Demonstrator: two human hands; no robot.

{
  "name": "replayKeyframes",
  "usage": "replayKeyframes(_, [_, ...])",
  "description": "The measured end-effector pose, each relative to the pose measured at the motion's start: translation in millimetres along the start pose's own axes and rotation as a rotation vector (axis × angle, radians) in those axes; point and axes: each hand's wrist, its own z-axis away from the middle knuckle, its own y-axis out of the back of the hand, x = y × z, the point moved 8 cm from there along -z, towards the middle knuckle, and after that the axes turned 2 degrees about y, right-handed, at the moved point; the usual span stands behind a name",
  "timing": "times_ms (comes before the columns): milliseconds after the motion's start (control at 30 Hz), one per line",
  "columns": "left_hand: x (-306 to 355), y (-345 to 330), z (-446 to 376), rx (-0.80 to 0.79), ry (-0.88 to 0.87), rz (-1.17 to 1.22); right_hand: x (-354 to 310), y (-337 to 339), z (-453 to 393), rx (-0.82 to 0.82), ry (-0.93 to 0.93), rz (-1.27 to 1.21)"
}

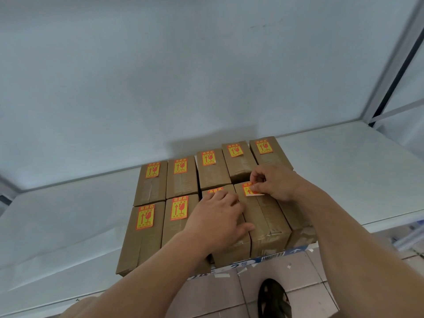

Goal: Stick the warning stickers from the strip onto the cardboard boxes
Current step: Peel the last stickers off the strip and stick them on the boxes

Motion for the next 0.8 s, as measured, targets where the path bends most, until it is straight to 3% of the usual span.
replayKeyframes(267, [-1, 1, 0, -0.018, 0.009, 0.006, -1, 0, -3, 0.067, -0.020, 0.074])
replayKeyframes(500, [1, 2, 0, -0.032, 0.013, 0.007, -1, 12, 15, 0.170, 0.071, 0.130])
replayKeyframes(800, [3, 0, 1, -0.038, 0.026, 0.013, 14, -7, 21, 0.024, 0.008, 0.284])
